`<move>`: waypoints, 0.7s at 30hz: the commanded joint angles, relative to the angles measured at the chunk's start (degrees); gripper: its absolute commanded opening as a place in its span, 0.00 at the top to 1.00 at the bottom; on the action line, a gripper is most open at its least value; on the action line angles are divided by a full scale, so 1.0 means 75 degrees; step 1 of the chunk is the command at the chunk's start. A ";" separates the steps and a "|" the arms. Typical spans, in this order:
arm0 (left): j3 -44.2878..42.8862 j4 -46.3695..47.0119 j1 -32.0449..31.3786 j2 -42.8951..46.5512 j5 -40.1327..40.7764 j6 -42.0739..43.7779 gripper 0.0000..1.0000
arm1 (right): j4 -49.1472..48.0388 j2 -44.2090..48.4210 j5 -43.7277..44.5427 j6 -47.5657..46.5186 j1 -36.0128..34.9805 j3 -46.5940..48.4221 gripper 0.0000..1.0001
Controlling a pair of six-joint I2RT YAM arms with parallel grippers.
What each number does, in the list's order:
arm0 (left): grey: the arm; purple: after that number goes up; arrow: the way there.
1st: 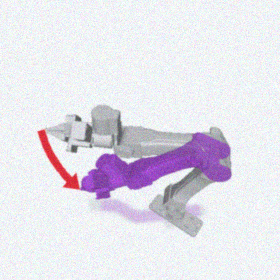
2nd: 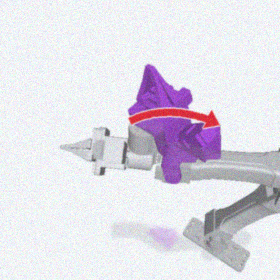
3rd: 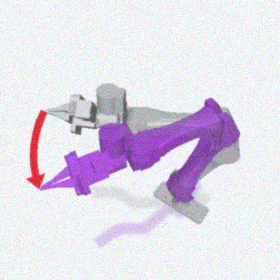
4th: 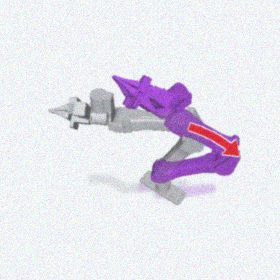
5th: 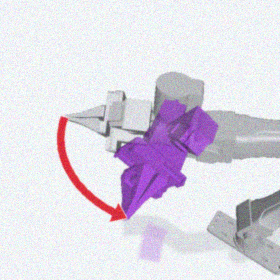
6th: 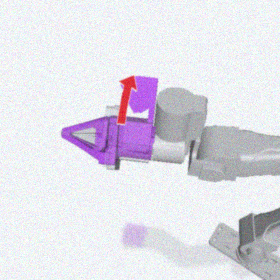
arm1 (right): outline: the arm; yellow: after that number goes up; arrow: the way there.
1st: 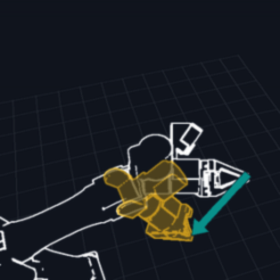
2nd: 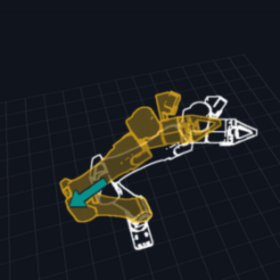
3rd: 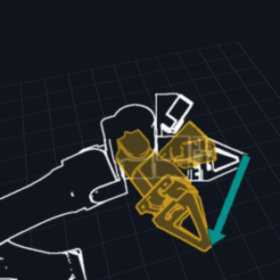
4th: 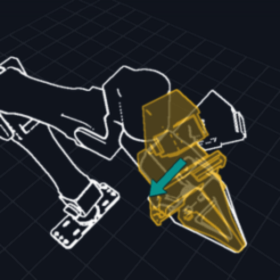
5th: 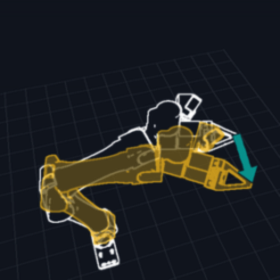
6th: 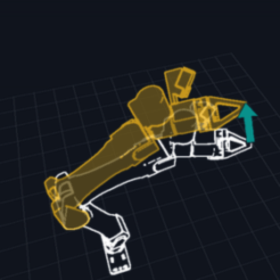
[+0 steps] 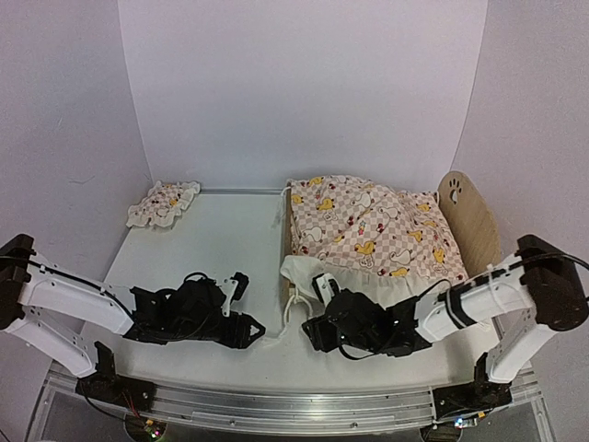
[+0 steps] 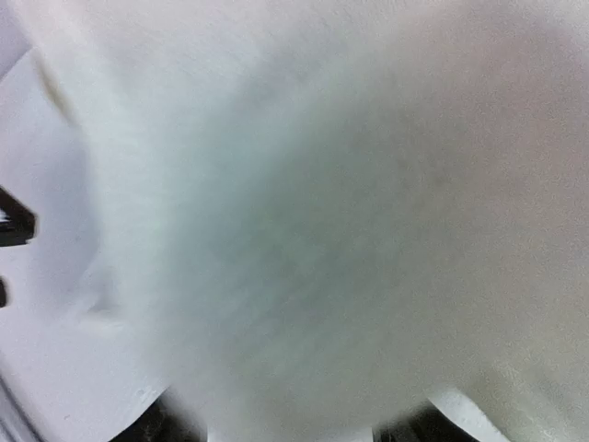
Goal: Set up the pet bed
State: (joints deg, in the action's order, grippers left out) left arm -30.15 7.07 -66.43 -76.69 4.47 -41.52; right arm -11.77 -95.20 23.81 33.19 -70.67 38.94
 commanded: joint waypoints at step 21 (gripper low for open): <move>-0.3709 -0.0685 0.1056 -0.0889 -0.1206 0.1757 0.43 | 0.4943 0.3604 0.0525 -0.1068 0.1195 0.2060 0.08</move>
State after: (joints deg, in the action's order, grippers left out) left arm -54.33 3.90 -58.19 -81.30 0.58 -29.89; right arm 20.21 -69.14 22.59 27.44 -63.29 49.78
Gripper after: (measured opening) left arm 0.624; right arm 0.917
